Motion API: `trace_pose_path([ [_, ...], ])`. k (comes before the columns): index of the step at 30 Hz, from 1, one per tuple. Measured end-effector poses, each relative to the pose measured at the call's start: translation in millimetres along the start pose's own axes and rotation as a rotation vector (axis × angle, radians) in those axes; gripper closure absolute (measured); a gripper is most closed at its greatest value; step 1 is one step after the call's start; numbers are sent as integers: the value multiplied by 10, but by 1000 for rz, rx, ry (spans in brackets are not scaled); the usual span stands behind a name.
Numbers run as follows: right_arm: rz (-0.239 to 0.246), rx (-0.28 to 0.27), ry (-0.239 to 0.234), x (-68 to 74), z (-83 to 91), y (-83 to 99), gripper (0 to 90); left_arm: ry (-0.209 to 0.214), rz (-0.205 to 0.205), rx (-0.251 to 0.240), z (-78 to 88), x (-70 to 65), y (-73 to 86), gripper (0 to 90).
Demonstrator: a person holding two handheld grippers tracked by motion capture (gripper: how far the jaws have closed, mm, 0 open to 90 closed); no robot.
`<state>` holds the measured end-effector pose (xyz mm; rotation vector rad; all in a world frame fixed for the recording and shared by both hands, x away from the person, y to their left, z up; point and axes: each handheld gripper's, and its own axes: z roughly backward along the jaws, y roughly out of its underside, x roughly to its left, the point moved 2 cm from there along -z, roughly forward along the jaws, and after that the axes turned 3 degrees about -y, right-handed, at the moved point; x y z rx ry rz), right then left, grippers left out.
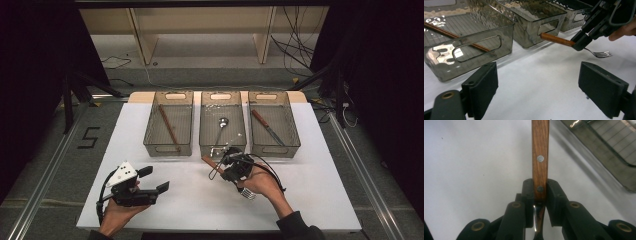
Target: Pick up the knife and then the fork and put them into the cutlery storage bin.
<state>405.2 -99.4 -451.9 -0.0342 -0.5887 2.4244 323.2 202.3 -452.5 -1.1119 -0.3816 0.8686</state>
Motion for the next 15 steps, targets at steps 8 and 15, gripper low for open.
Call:
trace_pose_path([
  [8, -44, -119, -23, -126, 247, -31, 783, 0, -1, 1, -2, -1, 0, 155],
  [15, -83, -234, -4, -311, 557, -77, 783, -1, 0, 0, 0, 2, 0, 155],
])
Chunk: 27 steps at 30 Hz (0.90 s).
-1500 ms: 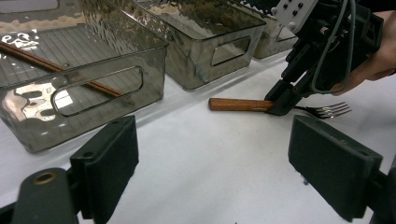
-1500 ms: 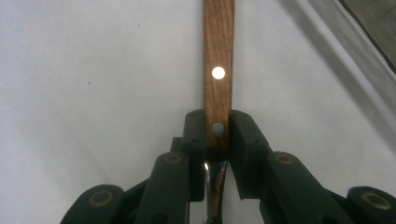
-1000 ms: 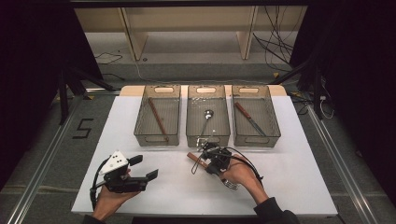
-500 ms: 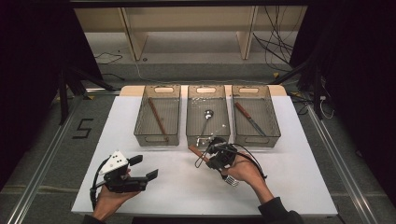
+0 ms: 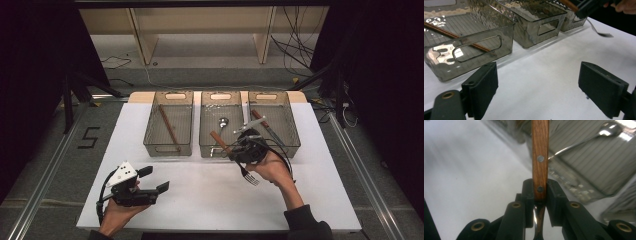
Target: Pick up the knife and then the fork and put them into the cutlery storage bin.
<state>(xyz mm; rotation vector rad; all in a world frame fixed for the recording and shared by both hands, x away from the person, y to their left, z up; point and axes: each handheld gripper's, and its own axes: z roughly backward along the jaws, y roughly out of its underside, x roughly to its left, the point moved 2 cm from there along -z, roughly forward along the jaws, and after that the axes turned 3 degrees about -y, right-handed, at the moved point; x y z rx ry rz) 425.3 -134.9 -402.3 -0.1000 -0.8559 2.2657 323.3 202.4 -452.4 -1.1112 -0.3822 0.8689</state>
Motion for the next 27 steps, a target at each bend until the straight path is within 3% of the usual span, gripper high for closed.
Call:
trace_pose_path([
  [20, -115, -170, 141, -648, 604, -232, 782, 0, 2, -4, -3, 0, -4, 155],
  [27, -163, -202, 225, -945, 719, -303, 781, 0, 5, -6, -6, 1, -3, 155],
])
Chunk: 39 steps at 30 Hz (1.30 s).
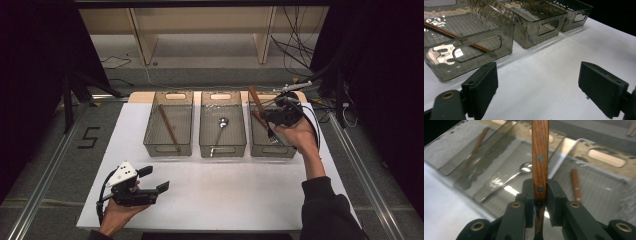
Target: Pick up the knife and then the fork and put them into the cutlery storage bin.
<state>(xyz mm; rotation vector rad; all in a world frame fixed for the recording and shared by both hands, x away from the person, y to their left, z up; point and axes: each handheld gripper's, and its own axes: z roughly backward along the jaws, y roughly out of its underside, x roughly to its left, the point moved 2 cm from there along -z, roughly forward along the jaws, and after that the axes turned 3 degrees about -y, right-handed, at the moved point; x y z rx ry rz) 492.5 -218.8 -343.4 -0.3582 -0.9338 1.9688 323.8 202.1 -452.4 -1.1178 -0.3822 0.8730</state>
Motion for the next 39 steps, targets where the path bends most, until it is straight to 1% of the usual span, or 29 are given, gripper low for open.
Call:
trace_pose_path([
  [6, -39, -7, 47, -219, -69, -29, 781, 1, -3, 3, 1, -1, -1, 155],
  [8, -54, -6, 49, -272, -97, -20, 781, 1, -2, 2, 1, -1, -1, 155],
  [11, -62, -3, 73, -336, -128, -9, 781, 2, -2, 2, 1, 1, -1, 155],
  [15, -79, -27, 91, -410, -148, -10, 781, 1, 2, 0, 1, 0, -2, 155],
  [17, -87, -34, 99, -442, -159, -10, 780, 2, -2, 2, 1, -1, -2, 155],
  [19, -90, -29, 110, -469, -187, -5, 781, 3, -3, 3, 0, -2, -2, 155],
  [26, -83, -8, 150, -545, -306, 31, 780, 3, 1, 2, 1, -2, -1, 155],
  [28, -86, -4, 150, -564, -336, 52, 780, 4, 1, 4, 3, -1, 0, 155],
  [32, -94, 6, 164, -604, -391, 113, 779, 4, 0, 4, 4, -2, 0, 155],
  [33, -101, 10, 164, -616, -404, 132, 780, 4, 0, 2, 3, -3, 0, 155],
  [36, -103, 26, 177, -644, -443, 187, 779, 4, 0, 3, 1, -3, 0, 155],
  [39, -109, 27, 181, -659, -467, 228, 778, 4, 1, 3, 1, -3, 0, 155],
])
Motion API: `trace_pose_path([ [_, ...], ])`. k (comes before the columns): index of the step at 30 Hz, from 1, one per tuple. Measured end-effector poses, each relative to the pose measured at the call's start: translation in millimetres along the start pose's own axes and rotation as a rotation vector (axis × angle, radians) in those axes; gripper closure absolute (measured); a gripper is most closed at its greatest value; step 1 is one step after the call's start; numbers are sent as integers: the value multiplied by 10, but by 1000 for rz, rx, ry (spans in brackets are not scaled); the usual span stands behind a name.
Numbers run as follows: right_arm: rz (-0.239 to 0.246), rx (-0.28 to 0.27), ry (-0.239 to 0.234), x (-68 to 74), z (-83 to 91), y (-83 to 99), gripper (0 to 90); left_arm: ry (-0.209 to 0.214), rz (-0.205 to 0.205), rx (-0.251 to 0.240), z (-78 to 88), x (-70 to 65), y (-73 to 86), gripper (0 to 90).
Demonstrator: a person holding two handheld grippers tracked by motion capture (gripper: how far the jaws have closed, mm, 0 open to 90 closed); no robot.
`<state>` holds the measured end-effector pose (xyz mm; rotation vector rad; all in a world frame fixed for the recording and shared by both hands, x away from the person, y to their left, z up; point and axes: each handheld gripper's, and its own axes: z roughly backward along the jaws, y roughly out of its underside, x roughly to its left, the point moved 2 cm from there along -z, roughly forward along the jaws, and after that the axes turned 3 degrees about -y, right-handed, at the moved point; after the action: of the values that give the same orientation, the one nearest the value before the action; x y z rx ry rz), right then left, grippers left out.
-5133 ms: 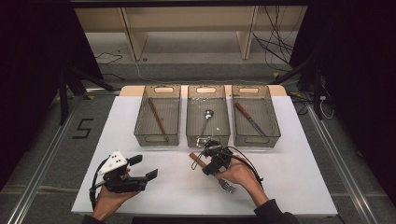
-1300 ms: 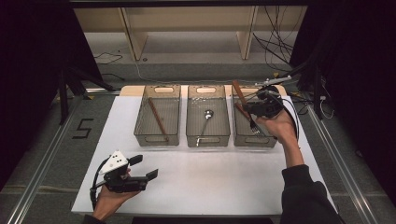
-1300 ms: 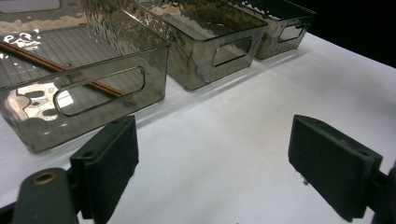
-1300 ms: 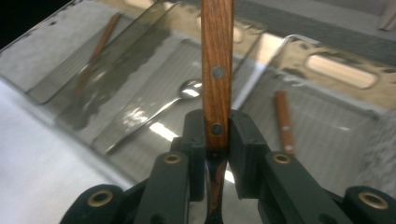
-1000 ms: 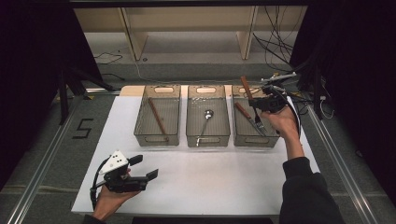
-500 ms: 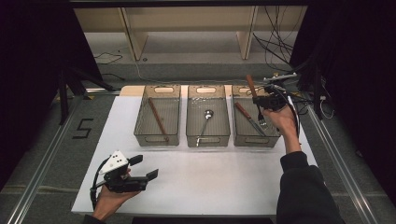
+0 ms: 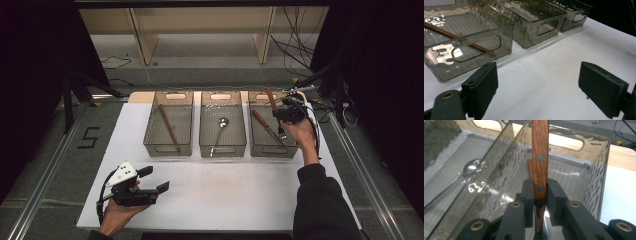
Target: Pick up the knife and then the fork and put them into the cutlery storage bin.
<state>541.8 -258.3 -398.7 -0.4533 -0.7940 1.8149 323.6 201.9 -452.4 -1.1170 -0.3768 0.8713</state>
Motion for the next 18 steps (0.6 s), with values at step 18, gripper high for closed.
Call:
trace_pose_path([
  [18, 10, 5, -57, 141, 70, 43, 551, 0, 2, 3, -4, -4, 2, 155],
])
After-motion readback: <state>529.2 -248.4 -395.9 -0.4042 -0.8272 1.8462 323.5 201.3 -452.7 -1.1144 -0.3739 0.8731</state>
